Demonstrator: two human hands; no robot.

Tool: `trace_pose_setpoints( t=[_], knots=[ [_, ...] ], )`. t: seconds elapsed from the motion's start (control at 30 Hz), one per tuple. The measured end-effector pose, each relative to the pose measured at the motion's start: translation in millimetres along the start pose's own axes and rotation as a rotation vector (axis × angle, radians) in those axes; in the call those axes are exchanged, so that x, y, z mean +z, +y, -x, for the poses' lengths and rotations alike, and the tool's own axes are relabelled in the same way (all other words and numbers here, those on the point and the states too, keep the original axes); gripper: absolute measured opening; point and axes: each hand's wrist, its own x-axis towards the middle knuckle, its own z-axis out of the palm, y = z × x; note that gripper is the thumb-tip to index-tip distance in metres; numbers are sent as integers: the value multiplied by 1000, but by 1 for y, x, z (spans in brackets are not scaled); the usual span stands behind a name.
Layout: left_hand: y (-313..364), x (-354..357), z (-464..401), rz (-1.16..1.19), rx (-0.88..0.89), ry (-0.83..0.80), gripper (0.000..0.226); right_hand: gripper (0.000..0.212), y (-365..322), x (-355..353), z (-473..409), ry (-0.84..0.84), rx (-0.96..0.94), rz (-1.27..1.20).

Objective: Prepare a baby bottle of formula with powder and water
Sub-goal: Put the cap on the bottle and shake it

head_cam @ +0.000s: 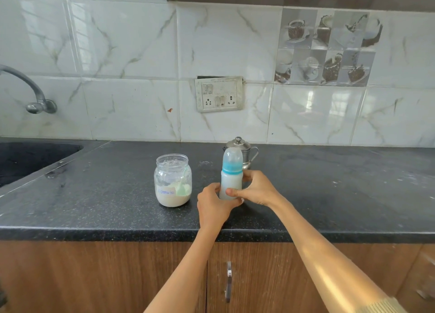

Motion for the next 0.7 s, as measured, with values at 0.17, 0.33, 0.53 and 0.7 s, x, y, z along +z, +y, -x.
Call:
trace_pose_setpoints(
  t=[0.17, 0.33, 0.53, 0.7],
  knots=[
    [-1, 1, -2, -27, 3, -68, 62, 69, 7, 1, 4, 16, 4, -50],
    [-6, -6, -8, 41, -3, -240, 64, 41, 22, 5, 18, -33, -3, -153],
    [-11, -14, -13, -40, 53, -328, 56, 45, 25, 8, 20, -38, 17, -201],
    [-11, -16, -12, -19, -2, -281, 61, 84, 18, 4, 7, -84, 3, -184]
  ],
)
